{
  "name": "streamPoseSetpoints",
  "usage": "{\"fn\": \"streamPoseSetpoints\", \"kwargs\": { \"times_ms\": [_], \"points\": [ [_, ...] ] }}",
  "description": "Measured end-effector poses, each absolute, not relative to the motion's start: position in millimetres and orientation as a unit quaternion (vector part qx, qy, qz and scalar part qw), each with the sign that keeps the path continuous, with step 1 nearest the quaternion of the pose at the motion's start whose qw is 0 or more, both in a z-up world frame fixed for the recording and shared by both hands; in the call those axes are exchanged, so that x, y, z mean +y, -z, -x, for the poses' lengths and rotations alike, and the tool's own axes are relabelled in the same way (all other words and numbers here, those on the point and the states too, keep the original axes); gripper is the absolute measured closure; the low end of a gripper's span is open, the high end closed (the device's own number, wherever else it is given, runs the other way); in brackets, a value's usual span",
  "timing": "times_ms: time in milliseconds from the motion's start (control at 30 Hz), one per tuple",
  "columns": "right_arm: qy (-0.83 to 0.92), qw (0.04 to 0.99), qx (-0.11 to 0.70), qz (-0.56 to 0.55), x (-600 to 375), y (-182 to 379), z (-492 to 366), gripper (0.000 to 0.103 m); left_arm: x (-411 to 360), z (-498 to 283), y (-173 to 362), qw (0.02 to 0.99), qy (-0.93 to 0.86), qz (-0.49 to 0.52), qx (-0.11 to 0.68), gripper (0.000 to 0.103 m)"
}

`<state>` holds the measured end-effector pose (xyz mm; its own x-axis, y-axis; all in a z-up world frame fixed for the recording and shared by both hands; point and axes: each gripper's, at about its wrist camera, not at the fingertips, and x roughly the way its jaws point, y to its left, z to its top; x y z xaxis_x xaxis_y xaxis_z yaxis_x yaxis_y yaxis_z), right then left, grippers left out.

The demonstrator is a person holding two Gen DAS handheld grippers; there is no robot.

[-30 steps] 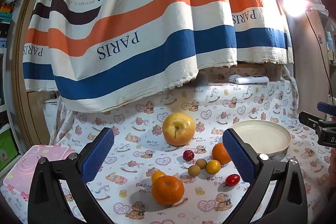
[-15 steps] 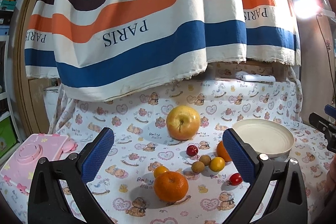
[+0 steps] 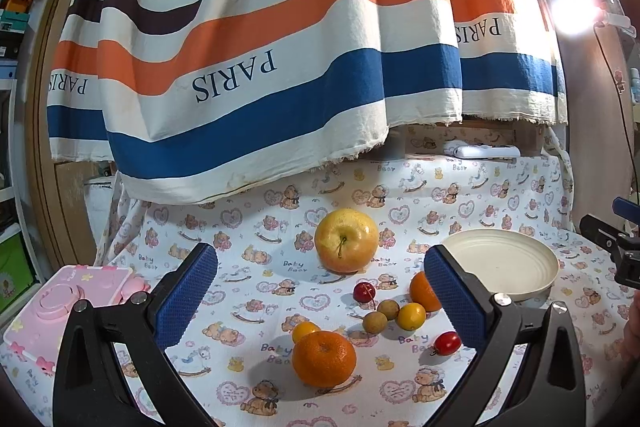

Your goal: Organize fruits

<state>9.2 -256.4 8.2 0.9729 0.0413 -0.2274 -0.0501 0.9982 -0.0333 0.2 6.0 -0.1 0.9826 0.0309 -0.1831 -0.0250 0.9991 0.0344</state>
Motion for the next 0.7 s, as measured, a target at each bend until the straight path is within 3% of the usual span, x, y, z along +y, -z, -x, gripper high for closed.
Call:
{"fn": "streamPoseSetpoints", "kwargs": {
  "times_ms": [700],
  "points": [
    [-0.027,0.991,0.129,0.019,-255,-7,-13,0.000,15,-13,4,0.991,-0.017,-0.008,0.131,0.000]
  ]
}}
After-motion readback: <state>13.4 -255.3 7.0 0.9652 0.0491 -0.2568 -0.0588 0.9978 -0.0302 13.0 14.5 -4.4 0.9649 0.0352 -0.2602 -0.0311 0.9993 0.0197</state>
